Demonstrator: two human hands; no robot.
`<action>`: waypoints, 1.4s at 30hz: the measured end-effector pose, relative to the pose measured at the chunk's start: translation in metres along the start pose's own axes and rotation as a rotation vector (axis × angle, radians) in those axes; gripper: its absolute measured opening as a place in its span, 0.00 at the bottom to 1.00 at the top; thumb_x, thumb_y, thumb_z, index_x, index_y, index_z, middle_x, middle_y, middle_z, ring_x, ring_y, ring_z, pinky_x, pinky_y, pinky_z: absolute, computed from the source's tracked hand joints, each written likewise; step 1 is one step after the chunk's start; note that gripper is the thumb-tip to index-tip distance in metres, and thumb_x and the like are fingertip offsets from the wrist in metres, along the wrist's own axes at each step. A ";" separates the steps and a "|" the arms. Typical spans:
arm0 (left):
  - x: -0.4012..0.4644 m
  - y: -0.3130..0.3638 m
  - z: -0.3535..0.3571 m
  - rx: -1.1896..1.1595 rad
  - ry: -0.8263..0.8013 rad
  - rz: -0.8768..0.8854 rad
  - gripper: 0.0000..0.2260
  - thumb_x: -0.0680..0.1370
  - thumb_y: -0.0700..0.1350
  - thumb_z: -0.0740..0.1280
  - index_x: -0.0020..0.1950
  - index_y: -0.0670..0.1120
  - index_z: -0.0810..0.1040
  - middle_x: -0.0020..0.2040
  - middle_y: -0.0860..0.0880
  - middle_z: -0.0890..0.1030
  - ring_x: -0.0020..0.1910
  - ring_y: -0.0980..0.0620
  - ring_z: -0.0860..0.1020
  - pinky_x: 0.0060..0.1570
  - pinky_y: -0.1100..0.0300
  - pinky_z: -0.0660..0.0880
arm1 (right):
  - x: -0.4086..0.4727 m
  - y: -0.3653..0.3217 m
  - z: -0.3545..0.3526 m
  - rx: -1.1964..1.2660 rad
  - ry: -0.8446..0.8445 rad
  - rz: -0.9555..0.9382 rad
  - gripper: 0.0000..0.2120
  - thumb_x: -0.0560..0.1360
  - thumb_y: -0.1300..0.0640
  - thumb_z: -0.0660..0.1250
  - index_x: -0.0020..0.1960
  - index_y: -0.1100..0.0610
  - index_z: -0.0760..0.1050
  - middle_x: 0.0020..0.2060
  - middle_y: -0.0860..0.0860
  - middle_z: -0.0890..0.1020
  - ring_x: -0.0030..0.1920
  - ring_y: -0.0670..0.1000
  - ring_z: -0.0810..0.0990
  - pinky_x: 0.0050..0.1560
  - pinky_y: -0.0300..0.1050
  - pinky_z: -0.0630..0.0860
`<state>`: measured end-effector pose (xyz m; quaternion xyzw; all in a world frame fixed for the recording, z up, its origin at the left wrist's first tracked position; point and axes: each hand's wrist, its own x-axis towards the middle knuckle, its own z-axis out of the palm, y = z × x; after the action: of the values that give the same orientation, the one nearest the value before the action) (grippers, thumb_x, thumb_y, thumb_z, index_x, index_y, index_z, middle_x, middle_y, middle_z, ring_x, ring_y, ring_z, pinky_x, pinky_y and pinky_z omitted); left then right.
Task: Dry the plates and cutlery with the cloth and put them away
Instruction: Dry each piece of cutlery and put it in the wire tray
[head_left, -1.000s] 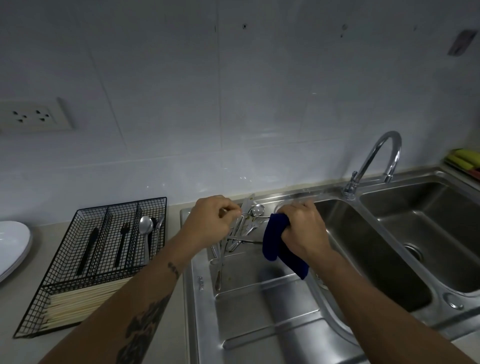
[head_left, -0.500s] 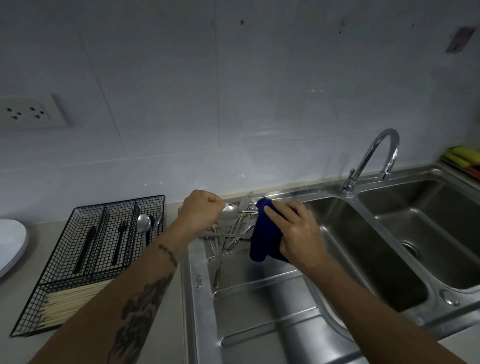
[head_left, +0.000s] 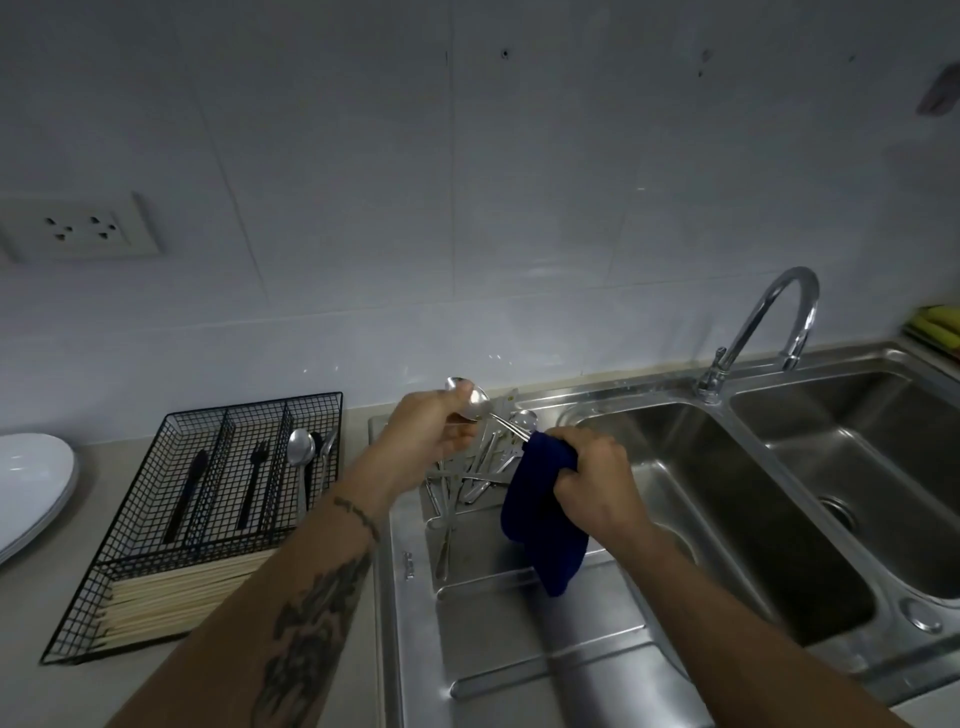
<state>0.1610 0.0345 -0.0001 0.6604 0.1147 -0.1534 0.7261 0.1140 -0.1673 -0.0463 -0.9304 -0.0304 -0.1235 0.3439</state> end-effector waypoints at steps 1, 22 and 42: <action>-0.003 -0.009 0.009 -0.055 -0.020 -0.027 0.06 0.80 0.41 0.67 0.51 0.39 0.79 0.41 0.44 0.82 0.38 0.49 0.79 0.42 0.58 0.79 | -0.002 -0.003 0.003 0.025 0.001 0.033 0.26 0.63 0.72 0.61 0.54 0.54 0.82 0.44 0.50 0.83 0.43 0.49 0.78 0.42 0.37 0.72; -0.012 -0.024 0.033 0.900 -0.065 0.220 0.11 0.78 0.41 0.59 0.44 0.39 0.81 0.41 0.42 0.82 0.36 0.47 0.76 0.35 0.60 0.69 | 0.023 -0.025 -0.037 0.396 0.424 0.272 0.20 0.64 0.74 0.58 0.41 0.51 0.76 0.41 0.48 0.81 0.44 0.50 0.78 0.42 0.43 0.76; -0.016 -0.008 0.037 0.853 -0.060 0.223 0.10 0.71 0.38 0.60 0.39 0.35 0.80 0.46 0.40 0.85 0.42 0.43 0.81 0.42 0.49 0.78 | -0.013 -0.004 0.016 -0.180 -0.090 -0.063 0.37 0.74 0.35 0.53 0.79 0.48 0.53 0.79 0.46 0.52 0.78 0.59 0.45 0.76 0.60 0.51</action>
<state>0.1418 -0.0021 0.0021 0.9046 -0.0519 -0.1267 0.4037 0.1039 -0.1535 -0.0588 -0.9607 -0.0640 -0.0947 0.2530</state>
